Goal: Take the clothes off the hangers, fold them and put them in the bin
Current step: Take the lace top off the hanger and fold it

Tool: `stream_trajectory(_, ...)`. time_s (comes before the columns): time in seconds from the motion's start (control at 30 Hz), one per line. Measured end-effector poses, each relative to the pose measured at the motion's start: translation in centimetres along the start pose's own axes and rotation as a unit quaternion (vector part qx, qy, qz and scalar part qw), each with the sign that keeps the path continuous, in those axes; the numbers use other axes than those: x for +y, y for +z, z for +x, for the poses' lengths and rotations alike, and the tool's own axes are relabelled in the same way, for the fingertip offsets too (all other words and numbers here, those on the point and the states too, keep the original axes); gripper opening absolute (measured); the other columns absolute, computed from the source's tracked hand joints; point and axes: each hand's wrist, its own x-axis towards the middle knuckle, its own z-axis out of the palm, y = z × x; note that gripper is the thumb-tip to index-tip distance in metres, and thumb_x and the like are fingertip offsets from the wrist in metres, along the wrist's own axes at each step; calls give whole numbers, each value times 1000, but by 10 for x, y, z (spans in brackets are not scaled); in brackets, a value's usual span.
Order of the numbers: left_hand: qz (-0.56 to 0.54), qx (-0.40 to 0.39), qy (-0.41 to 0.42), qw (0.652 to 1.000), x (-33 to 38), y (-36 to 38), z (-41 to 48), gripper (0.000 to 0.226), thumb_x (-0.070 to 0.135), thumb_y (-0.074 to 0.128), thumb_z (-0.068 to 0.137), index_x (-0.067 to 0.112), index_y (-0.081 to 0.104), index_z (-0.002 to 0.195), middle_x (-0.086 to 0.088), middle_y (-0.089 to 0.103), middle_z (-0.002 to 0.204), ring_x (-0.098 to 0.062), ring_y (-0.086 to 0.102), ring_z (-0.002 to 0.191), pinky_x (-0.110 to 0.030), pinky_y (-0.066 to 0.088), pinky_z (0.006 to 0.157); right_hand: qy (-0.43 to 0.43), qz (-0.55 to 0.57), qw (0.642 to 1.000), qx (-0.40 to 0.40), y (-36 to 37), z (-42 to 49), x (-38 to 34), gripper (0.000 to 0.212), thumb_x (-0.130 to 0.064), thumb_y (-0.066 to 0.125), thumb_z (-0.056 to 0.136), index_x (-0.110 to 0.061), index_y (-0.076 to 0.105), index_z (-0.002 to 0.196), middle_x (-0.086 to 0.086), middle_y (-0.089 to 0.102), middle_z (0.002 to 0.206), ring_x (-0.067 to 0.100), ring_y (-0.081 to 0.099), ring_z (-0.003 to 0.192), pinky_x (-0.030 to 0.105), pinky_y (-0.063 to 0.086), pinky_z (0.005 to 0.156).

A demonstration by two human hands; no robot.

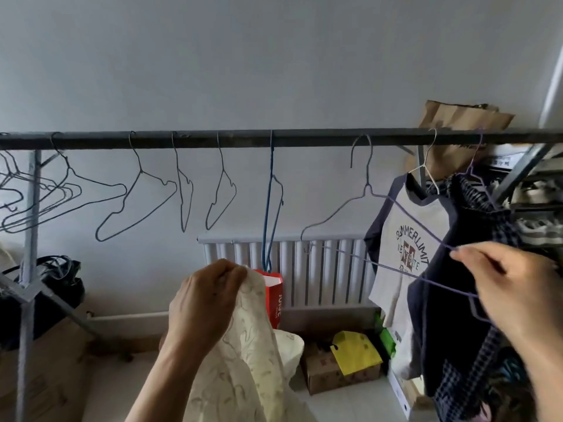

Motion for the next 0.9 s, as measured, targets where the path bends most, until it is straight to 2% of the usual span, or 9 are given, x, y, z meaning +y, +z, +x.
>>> stream_trajectory(0.07, -3, -5, -4, 1000, 6, -3, 5, 20, 36, 61, 91, 32, 65, 72, 24, 61, 59, 3, 57, 62, -25, 39, 59, -39, -16, 999, 26, 29, 9, -26, 17, -11, 59, 94, -6, 74, 88, 6, 67, 69, 18, 57, 61, 17, 42, 57)
stream_trajectory(0.1, -4, -7, -7, 1000, 9, -5, 8, 20, 36, 61, 90, 32, 64, 71, 26, 58, 56, 3, 55, 59, -24, 38, 58, -55, -16, 998, 36, 44, 16, -36, 18, -8, 57, 94, -2, 73, 89, 13, 70, 75, 27, 60, 66, 28, 44, 60)
stream_trajectory(0.2, -7, -10, -4, 1000, 16, -15, 16, 14, 38, 65, 85, 34, 68, 72, 23, 63, 62, 3, 58, 64, -22, 39, 60, -49, -17, 996, 67, 83, 36, -60, 21, -11, 52, 96, -4, 70, 90, 19, 70, 81, 37, 61, 72, 36, 44, 61)
stream_trajectory(0.37, -20, -28, 24, 999, 14, -36, 30, 6, 42, 71, 81, 39, 72, 76, 23, 69, 73, 10, 61, 73, -20, 41, 62, -22, -61, 997, 48, 126, 58, -84, 26, -10, 47, 97, -5, 56, 73, 12, 48, 65, 28, 38, 58, 27, 19, 47)
stream_trajectory(0.5, -49, -26, 22, 998, 1, -53, 45, 2, 41, 74, 80, 39, 74, 79, 24, 71, 75, 1, 67, 76, -37, 56, 76, 3, -57, 998, 10, 147, 53, -78, 28, -7, 48, 95, -6, 50, 67, 14, 50, 64, 31, 41, 58, 30, 24, 55)
stream_trajectory(0.6, -64, -46, 31, 996, -5, -61, 52, 5, 41, 74, 80, 42, 74, 85, 21, 73, 78, -4, 70, 81, -44, 57, 82, 11, -41, 999, -15, 155, 40, -73, 29, -6, 48, 95, -4, 52, 66, 20, 56, 64, 24, 40, 52, 26, 23, 49)
stream_trajectory(0.7, -64, -73, 47, 994, -14, -67, 58, 10, 47, 70, 77, 44, 74, 86, 20, 74, 79, -4, 70, 81, -45, 57, 81, 36, -37, 998, -31, 163, 25, -74, 25, -8, 48, 95, 0, 61, 75, 22, 59, 72, 31, 42, 59, 28, 28, 52)
stream_trajectory(0.8, -58, -104, 56, 991, -22, -73, 65, 17, 50, 66, 72, 42, 75, 84, 18, 74, 78, -6, 71, 79, -46, 58, 81, 52, -99, 993, -32, 167, 11, -76, 22, -13, 50, 96, -4, 67, 105, 25, 61, 103, 39, 51, 90, 33, 34, 64)
stream_trajectory(0.9, -66, -127, 75, 987, -27, -82, 73, 5, 38, 73, 79, 36, 77, 82, 13, 75, 78, -10, 71, 79, -48, 58, 80, -32, -97, 993, 57, 172, -14, -93, 31, -18, 52, 94, -4, 61, 120, 23, 56, 118, 38, 47, 108, 35, 35, 75)
